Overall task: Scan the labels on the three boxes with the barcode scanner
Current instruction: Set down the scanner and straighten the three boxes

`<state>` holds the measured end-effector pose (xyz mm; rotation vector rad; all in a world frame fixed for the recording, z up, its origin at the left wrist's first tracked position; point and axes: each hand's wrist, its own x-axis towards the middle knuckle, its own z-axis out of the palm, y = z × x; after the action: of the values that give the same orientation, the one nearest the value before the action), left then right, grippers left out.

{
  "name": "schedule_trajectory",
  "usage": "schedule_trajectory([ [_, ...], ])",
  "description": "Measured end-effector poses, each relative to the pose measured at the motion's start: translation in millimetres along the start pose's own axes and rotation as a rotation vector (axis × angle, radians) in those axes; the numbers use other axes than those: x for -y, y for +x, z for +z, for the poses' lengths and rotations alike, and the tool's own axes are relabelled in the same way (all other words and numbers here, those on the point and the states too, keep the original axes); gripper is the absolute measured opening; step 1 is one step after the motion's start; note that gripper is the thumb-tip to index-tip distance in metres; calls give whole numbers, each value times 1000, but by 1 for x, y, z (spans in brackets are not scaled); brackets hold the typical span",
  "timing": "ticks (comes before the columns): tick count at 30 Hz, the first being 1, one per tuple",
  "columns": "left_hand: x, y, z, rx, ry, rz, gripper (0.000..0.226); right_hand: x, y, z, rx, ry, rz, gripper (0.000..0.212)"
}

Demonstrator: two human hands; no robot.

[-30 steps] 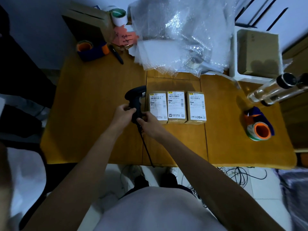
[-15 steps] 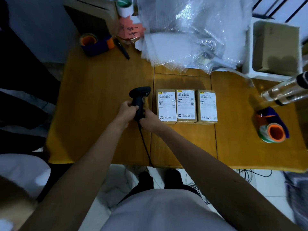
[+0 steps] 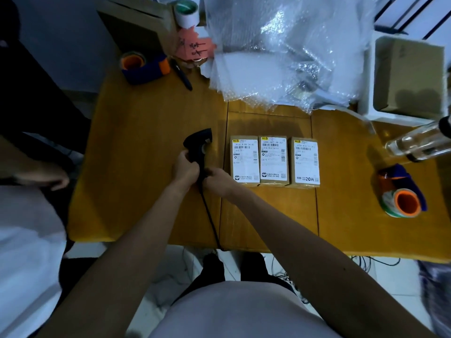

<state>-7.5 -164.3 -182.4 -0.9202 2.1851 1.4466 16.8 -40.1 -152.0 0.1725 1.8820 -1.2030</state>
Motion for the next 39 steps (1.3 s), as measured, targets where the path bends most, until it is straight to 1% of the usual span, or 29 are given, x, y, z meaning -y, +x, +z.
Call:
schedule_trajectory([
  [3,-1,-2,2,4,45,42,53,-1,-4,-4,-19,-3,-17,40],
  [6,-2,-7,5,-31,119,88,54,-1,-14,-13,-60,38,-38,49],
  [8,-1,-11,7,-76,169,130,54,-2,-18,-21,-85,70,-61,53],
  [10,-2,-16,11,-145,222,192,48,-5,-19,-30,-122,104,-91,58],
  [11,-4,-20,15,-170,240,229,43,-8,-19,-36,-149,114,-100,59],
  [13,-9,-28,22,-199,267,306,33,-15,-22,-50,-227,127,-113,52],
  [15,-14,-36,33,-200,292,377,30,-23,-29,-67,-324,127,-151,44],
  [17,-17,-41,43,-171,302,411,32,-32,-37,-87,-420,56,-184,40],
  [20,-17,-46,57,-62,357,369,44,-50,-46,-116,-532,-120,-183,39],
  [23,-14,-49,69,22,397,308,56,-73,-54,-143,-659,-203,-146,41],
  [25,-12,-51,75,45,388,285,58,-91,-59,-159,-764,-259,-110,41],
  [27,-12,-54,81,60,373,262,56,-109,-65,-171,-826,-326,-51,48],
  [29,-12,-57,86,64,370,250,57,-126,-71,-178,-844,-378,30,57],
  [32,-13,-59,89,45,365,244,56,-146,-71,-182,-804,-337,123,65],
  [35,-14,-59,91,36,341,236,57,-158,-66,-180,-756,-233,119,62],
  [39,-16,-59,93,27,352,245,57,-160,-63,-181,-749,-211,97,59],
])
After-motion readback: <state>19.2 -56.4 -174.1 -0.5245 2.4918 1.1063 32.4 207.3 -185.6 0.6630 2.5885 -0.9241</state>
